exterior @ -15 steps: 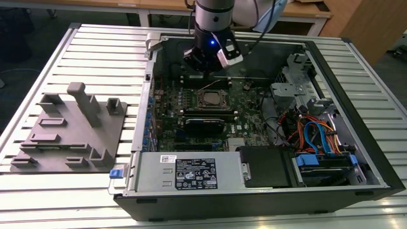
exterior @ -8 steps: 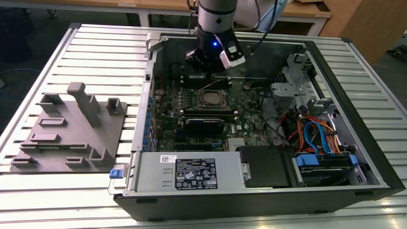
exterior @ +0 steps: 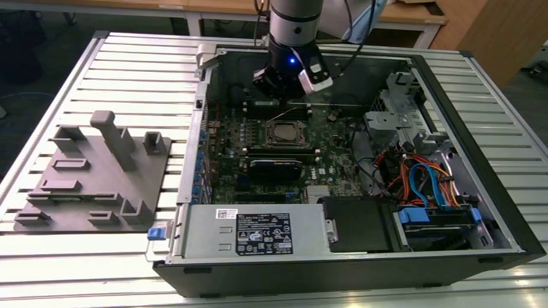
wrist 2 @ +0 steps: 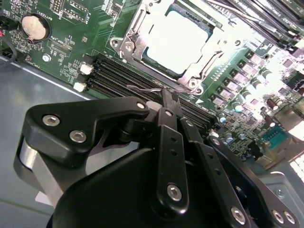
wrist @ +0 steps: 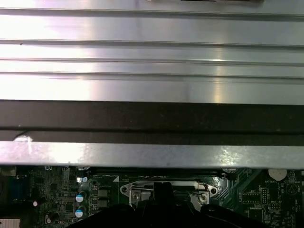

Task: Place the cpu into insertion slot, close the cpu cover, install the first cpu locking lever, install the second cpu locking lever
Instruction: 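Install the first cpu locking lever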

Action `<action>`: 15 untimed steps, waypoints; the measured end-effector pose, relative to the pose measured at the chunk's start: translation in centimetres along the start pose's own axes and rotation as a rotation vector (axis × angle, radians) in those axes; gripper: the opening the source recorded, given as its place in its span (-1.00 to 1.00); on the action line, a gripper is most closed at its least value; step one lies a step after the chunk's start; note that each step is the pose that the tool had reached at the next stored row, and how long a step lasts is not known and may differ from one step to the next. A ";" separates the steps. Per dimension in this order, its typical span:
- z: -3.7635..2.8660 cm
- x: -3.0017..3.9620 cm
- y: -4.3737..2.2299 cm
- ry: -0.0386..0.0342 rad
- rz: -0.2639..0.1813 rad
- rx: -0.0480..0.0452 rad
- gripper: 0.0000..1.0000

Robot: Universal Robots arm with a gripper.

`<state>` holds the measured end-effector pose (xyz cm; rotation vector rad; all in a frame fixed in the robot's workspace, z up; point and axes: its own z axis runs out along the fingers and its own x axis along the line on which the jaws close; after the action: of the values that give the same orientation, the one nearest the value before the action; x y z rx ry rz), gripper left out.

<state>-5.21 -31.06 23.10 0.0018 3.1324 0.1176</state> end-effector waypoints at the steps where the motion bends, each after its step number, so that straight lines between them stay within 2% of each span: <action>1: 0.06 -0.03 0.02 -0.0001 0.000 0.0000 -0.80; 15: 0.70 -0.63 0.42 -0.0003 0.005 0.0001 -0.80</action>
<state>-4.57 -30.59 22.44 0.0094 3.1323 0.1174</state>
